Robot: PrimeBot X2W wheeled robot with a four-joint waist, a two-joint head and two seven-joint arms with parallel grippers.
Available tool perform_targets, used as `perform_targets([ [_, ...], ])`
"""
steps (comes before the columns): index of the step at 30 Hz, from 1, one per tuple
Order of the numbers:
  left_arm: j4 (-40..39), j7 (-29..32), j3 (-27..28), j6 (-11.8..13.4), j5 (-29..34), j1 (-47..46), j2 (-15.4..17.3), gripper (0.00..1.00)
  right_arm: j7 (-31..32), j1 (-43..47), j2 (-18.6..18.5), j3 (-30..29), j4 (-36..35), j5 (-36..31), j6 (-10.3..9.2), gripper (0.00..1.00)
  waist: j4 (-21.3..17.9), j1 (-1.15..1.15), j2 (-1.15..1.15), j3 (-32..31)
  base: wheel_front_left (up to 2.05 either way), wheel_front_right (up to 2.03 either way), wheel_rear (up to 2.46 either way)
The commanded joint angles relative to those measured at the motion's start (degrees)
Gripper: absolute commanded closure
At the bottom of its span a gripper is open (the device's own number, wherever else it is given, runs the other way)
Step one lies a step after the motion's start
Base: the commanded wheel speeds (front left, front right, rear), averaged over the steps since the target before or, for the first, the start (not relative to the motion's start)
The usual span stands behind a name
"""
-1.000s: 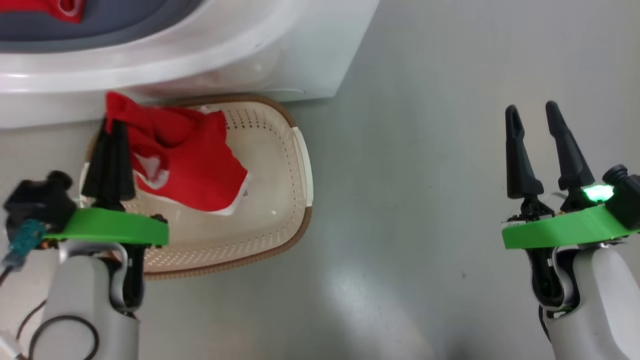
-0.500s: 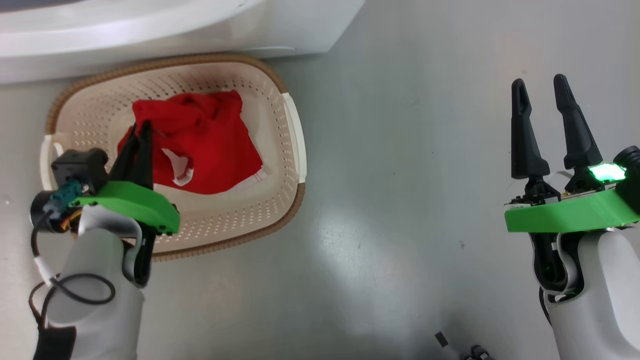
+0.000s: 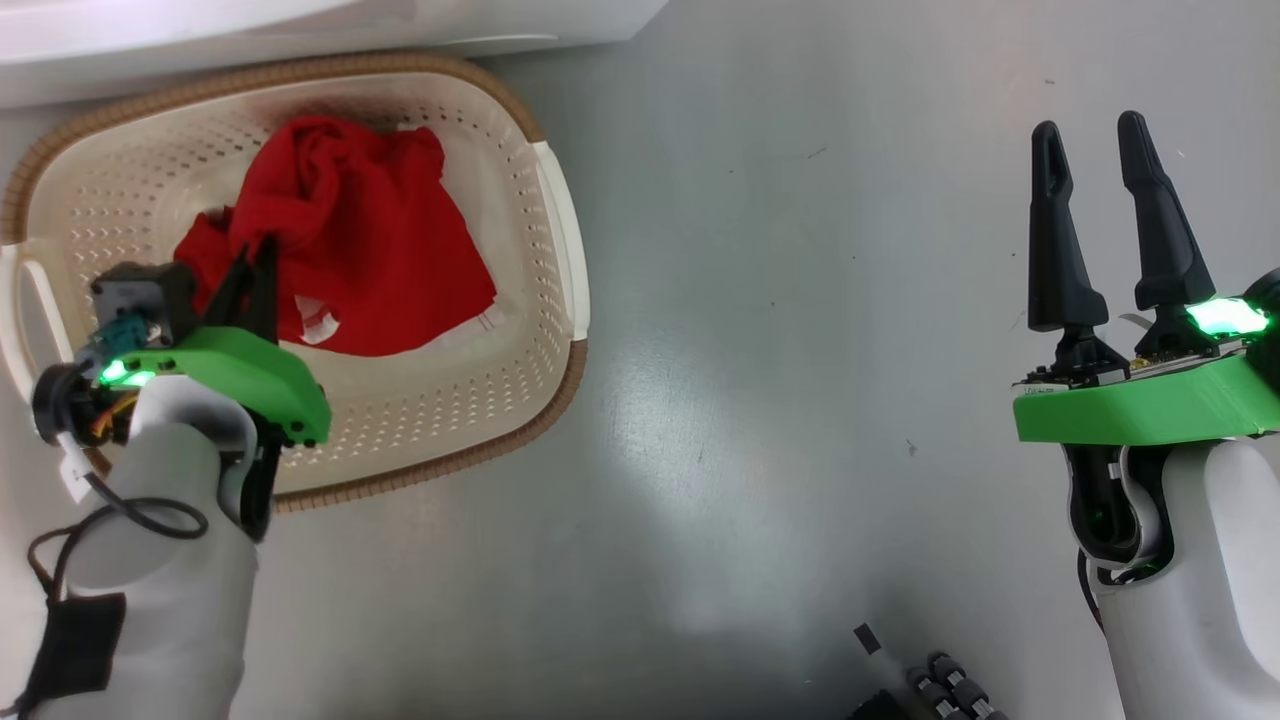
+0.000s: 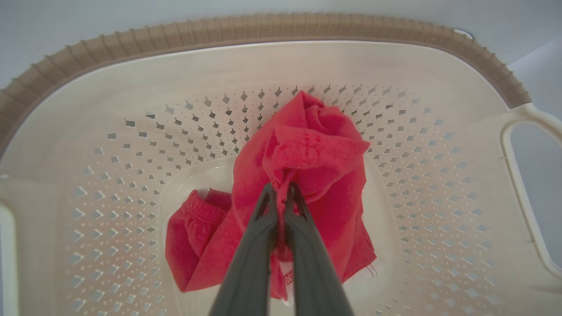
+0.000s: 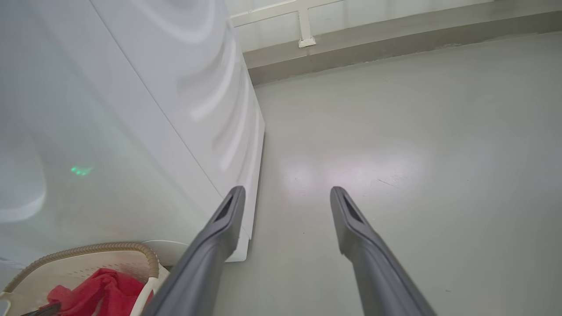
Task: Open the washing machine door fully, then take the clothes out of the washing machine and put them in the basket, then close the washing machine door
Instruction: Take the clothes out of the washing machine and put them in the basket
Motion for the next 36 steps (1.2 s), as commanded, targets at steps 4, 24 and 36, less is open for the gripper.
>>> perform_targets([
  [4, 0.44, -0.27, 1.43, -0.32, -0.36, 0.39, 2.35, 0.35, -0.35, 0.43, 0.22, 1.11, -1.42, 0.15, 0.37, 0.00, -0.05, 0.00, 0.00, -0.23, 0.00, 0.00, 0.00],
  [24, -5.45, -0.27, 4.95, -0.32, -2.55, 5.98, 0.81, 0.00, -0.35, 1.43, 0.22, 1.94, 1.15, -0.92, 0.37, 0.00, 1.25, 0.00, 0.00, -8.41, 0.00, 0.00, 0.00],
  [36, -15.35, -0.27, 8.68, -0.32, -1.28, 14.22, 0.21, 0.00, -0.35, 4.65, -0.32, 2.53, 3.57, -1.31, 0.37, 0.00, 2.38, 0.00, 0.00, -17.64, 0.00, 0.00, 0.00],
])
